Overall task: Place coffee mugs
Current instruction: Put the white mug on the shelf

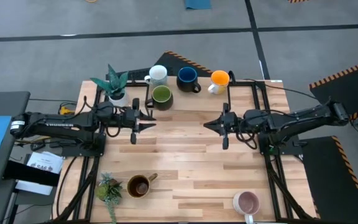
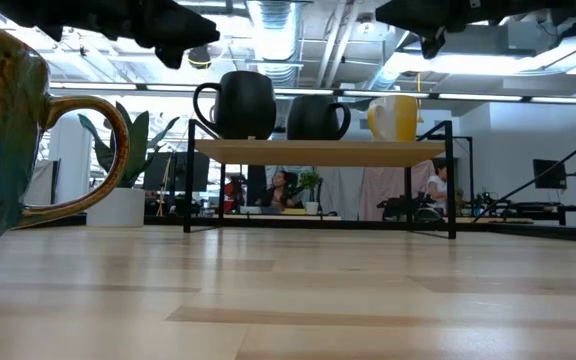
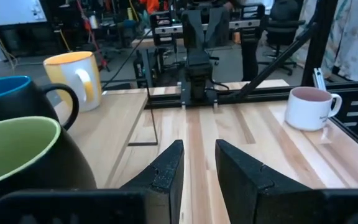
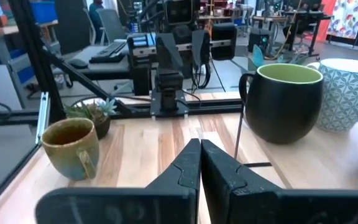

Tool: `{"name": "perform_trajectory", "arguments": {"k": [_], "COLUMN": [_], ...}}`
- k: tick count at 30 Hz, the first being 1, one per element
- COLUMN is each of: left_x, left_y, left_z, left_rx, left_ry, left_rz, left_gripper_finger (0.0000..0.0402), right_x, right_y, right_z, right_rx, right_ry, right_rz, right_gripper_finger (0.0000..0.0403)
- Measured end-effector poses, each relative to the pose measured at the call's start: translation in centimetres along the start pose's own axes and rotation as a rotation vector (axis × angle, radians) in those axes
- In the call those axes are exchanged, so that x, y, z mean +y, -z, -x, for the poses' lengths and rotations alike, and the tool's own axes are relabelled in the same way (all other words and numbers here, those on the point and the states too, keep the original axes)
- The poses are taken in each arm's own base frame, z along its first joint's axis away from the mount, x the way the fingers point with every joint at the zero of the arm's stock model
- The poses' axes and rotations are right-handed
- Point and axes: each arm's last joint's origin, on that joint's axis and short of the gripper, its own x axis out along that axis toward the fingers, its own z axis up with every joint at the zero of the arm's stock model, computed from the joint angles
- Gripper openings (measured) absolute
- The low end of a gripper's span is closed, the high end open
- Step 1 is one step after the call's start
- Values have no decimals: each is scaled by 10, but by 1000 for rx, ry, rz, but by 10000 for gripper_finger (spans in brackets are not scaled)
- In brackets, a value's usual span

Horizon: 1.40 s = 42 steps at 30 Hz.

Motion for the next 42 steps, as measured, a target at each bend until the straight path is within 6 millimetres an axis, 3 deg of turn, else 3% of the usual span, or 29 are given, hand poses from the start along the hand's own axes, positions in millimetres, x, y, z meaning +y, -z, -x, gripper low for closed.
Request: {"name": "perform_trajectory", "arguments": {"k": [31, 37, 42], "left_x": [0, 0, 0], "left_y": [2, 1, 1], "left_z": [0, 0, 0], "left_rx": [19, 8, 9], "left_ry": [-16, -15, -15], "left_rz": [-30, -30, -49], "left_gripper_finger": [79, 79, 79], "right_x": [-1, -1, 7], "right_y": [4, -7, -14], "right_z": [0, 0, 4], "right_rx": [40, -19, 178], "right_ry": [3, 6, -22], "right_rz": [34, 54, -7], "right_gripper_finger": [40, 40, 50]}}
